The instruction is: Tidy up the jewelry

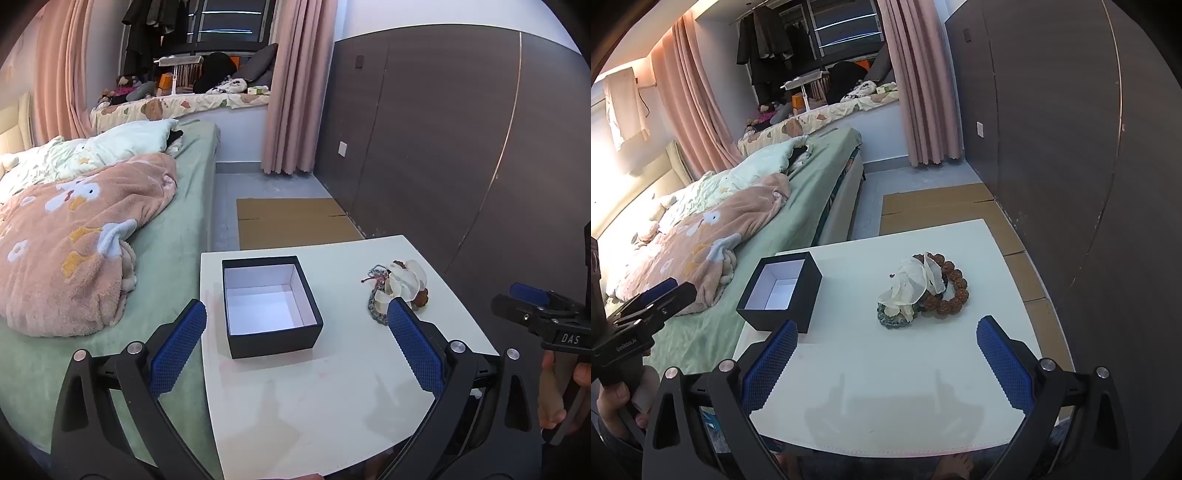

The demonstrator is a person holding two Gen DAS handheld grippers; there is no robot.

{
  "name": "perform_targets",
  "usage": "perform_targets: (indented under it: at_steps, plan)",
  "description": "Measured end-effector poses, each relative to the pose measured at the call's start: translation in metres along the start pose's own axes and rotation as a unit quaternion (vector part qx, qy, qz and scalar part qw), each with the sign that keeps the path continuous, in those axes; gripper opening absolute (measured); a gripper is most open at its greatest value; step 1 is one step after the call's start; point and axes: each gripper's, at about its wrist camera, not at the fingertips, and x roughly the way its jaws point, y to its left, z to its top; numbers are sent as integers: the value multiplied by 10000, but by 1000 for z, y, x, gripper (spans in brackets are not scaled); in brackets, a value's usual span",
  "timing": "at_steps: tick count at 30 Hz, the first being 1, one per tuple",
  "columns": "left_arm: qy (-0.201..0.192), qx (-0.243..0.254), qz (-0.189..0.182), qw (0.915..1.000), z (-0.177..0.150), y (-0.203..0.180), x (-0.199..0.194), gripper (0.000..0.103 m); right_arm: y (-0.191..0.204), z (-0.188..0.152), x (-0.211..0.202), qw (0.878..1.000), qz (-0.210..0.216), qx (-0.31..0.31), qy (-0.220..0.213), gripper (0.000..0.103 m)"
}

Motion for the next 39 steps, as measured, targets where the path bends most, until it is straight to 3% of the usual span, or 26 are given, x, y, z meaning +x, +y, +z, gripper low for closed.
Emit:
perform_targets:
  at_steps: [39]
  plan:
    - [139, 49, -139, 9998, -11, -10, 11, 98, 5, -2, 2, 9996, -175, -196, -141, 95]
